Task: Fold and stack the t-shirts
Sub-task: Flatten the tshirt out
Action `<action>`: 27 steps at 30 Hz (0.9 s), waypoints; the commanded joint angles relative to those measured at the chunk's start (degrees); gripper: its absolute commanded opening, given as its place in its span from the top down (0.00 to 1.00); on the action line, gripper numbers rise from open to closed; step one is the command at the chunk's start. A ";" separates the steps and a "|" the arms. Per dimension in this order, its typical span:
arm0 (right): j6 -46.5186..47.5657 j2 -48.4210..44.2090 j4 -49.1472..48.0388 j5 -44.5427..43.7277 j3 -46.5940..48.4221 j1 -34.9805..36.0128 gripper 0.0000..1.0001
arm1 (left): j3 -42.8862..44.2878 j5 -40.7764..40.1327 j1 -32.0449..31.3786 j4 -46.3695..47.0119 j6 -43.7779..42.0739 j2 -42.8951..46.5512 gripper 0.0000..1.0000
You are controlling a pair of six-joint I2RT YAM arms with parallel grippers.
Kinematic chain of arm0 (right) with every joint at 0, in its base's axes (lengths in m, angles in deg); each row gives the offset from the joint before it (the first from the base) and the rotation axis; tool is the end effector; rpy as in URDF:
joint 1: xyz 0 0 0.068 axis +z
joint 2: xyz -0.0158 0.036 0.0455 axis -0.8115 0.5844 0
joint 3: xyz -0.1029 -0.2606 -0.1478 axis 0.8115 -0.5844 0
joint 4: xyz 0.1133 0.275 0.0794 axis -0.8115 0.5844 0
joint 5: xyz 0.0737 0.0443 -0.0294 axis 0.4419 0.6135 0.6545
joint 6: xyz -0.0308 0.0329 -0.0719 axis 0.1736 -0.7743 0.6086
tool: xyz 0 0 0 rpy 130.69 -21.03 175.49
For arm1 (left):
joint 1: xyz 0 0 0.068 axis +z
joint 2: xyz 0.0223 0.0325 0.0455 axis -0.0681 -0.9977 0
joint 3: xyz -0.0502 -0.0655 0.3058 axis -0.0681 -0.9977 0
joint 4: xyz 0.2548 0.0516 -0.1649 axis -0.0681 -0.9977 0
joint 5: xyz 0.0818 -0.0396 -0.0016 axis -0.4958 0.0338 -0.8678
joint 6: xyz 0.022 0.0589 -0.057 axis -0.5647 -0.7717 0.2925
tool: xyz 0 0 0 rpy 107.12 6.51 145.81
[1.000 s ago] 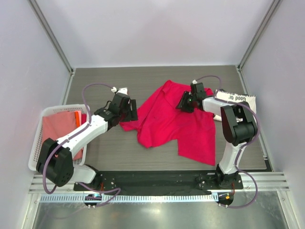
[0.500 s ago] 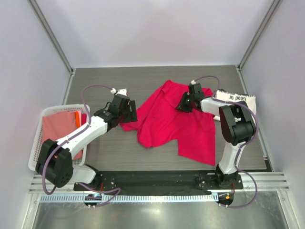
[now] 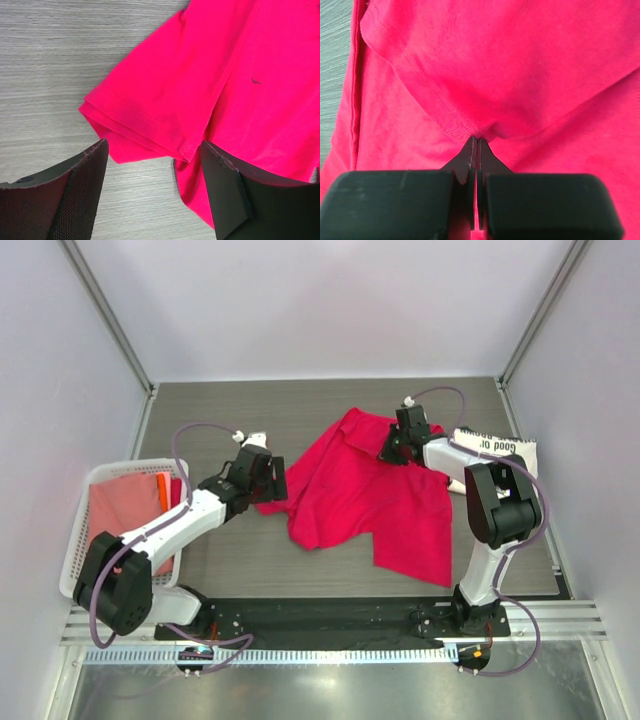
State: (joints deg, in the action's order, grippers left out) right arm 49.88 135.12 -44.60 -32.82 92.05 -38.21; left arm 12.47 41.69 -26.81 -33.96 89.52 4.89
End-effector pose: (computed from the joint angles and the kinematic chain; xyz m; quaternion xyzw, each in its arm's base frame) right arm 0.4542 0.1352 0.1607 0.1229 0.9238 0.1753 0.3175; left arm 0.2989 -0.1591 0.2254 -0.0433 0.9230 -0.1049 0.3676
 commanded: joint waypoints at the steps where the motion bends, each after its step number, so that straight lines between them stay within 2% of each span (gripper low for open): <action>1: 2.34 -3.82 0.80 -2.78 2.21 0.32 0.99 | -1.48 0.12 -1.44 6.05 -2.96 1.30 0.25; 8: 2.78 -3.56 1.51 -2.17 2.48 0.32 0.99 | 0.53 -5.40 -3.65 3.09 -5.60 -2.56 0.31; 11: 2.96 -3.56 1.51 -1.90 2.21 0.32 0.99 | 1.24 -4.63 -3.65 2.20 -5.25 -4.23 0.42; 12: 2.96 -3.56 1.42 -1.99 2.13 0.32 0.99 | 1.41 -2.01 -3.65 2.20 -5.25 -4.50 0.45; 16: 3.13 -3.64 1.42 -1.91 1.86 0.23 0.99 | 1.24 0.47 -5.75 4.13 -5.77 -4.77 0.44; 27: 2.96 -3.82 0.80 -0.76 1.25 -0.04 0.99 | 5.19 -4.44 -7.60 0.79 -8.94 -10.92 0.44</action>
State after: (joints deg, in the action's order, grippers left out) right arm 52.35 134.40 -42.59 -33.94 92.46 -38.23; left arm 15.36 39.66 -34.09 -32.58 82.01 -4.88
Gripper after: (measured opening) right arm 0.023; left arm 0.559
